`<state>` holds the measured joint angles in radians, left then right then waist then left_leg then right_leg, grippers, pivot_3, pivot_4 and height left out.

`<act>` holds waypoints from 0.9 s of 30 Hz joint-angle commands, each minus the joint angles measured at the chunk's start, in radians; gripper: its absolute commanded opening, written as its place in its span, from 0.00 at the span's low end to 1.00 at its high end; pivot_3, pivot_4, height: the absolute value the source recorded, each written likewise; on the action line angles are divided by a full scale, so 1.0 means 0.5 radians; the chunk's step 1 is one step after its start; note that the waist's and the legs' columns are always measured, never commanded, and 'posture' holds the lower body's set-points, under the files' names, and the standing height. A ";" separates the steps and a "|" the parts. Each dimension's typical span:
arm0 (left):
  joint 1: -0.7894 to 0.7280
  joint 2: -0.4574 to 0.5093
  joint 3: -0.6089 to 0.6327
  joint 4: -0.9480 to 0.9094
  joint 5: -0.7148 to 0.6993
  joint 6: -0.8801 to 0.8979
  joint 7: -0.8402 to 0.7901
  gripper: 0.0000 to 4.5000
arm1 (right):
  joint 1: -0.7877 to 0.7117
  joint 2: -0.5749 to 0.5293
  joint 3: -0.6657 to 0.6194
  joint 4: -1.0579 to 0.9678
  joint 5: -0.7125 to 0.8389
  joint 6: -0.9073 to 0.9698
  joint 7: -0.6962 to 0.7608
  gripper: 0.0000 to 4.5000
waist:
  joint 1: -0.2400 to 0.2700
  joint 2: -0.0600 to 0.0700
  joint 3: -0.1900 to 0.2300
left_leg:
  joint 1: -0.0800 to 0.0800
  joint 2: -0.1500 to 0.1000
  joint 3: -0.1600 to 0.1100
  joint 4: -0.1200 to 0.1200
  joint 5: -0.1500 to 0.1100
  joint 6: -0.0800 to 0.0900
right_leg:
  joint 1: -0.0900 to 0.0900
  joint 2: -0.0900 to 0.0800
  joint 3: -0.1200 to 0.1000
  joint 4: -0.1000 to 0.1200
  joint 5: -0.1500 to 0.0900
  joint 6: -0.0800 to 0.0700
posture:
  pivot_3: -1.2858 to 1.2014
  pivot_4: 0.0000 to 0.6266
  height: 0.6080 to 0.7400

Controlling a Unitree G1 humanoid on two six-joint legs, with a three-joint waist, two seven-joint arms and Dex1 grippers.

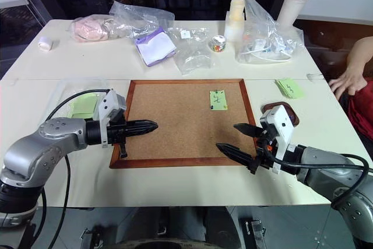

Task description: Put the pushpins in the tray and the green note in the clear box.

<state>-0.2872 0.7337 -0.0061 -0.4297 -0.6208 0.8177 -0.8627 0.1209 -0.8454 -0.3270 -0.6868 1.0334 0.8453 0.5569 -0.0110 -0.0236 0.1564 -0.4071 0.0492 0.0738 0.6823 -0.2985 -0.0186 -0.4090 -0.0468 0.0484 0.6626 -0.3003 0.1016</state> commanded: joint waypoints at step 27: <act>-0.641 0.009 -0.303 0.481 0.364 -0.421 -0.320 0.01 | -0.413 0.115 0.172 0.271 -0.296 -0.057 -0.158 1.00 | 0.002 0.000 0.000 | -0.001 -0.002 0.005 0.001 0.000 0.000 | -0.001 0.001 -0.001 0.000 0.000 0.000 | 0.52 0.24 0.95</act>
<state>-0.5825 0.7478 -0.1369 -0.2091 -0.4451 0.6380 -0.9812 -0.0546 -0.7827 -0.2425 -0.5697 0.9157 0.8431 0.4717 -0.0099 -0.0239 0.1565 -0.4077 0.0482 0.0765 0.6830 -0.2985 -0.0186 -0.4093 -0.0461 0.0478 0.6624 -0.3002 0.1017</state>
